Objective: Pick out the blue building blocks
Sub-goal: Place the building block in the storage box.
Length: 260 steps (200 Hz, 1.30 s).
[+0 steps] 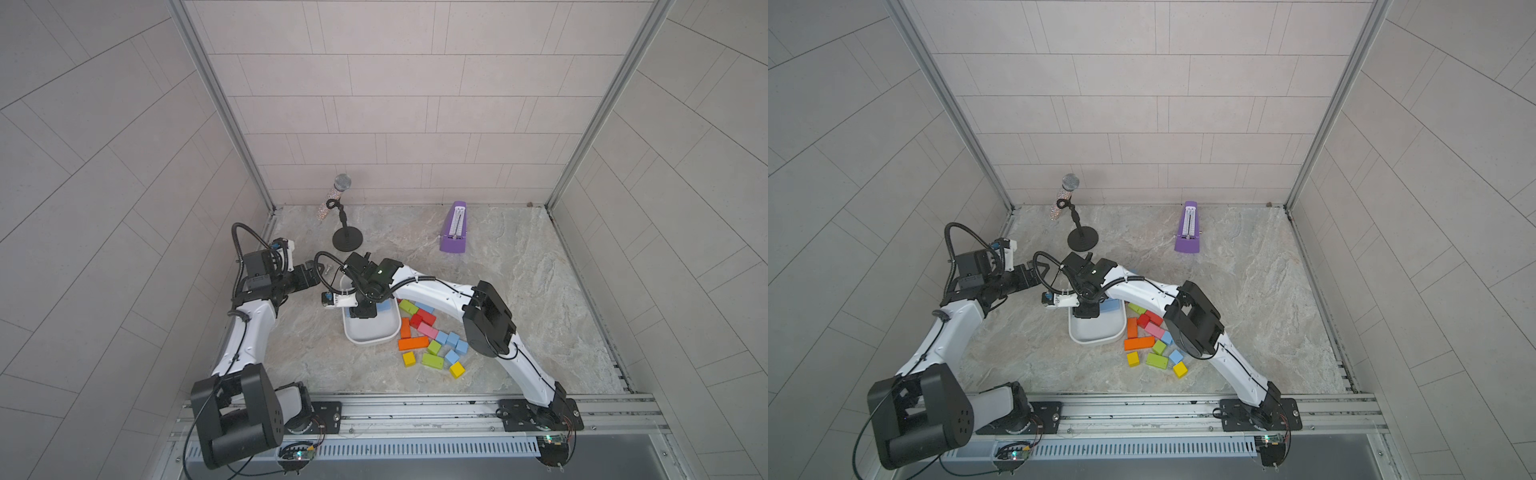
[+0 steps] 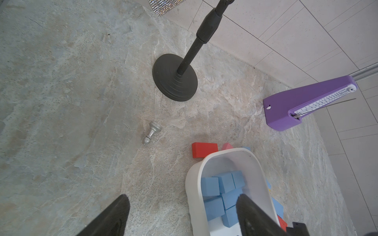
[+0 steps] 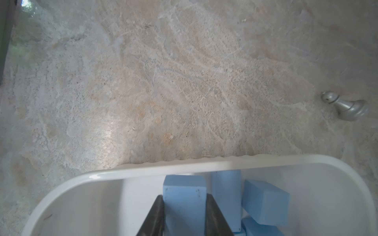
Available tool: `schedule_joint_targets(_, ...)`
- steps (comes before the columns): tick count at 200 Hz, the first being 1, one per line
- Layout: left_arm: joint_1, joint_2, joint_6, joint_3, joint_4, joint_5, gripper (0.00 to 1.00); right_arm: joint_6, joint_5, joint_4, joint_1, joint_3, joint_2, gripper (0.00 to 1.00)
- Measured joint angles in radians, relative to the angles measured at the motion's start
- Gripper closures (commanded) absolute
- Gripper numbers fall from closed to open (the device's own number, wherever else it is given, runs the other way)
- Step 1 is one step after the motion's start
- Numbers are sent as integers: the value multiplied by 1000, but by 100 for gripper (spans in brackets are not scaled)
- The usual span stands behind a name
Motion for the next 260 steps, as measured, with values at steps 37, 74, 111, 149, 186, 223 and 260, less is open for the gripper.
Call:
schedule_joint_targets(37,0,0,0,0,0,2,14,-4,13,-2,0,17,34,71)
schedule_joint_targets(74,0,1,0,0,0,2,14,-8,33,-13,0,24,50,69)
schedule_joint_targets(111,0,1,0,0,0,3,14,-11,56,-16,0,30,50,65)
schedule_joint_targets(149,0,2,0,0,0,3,14,-13,78,-19,0,34,50,57)
schedule_joint_targets(186,0,2,0,0,0,4,15,-10,91,-26,0,35,50,56)
schedule_joint_targets(223,-1,2,6,0,0,21,16,34,82,-31,-10,-5,0,57)
schedule_joint_targets(260,-44,2,40,0,-3,42,17,139,41,36,-69,-256,-248,57)
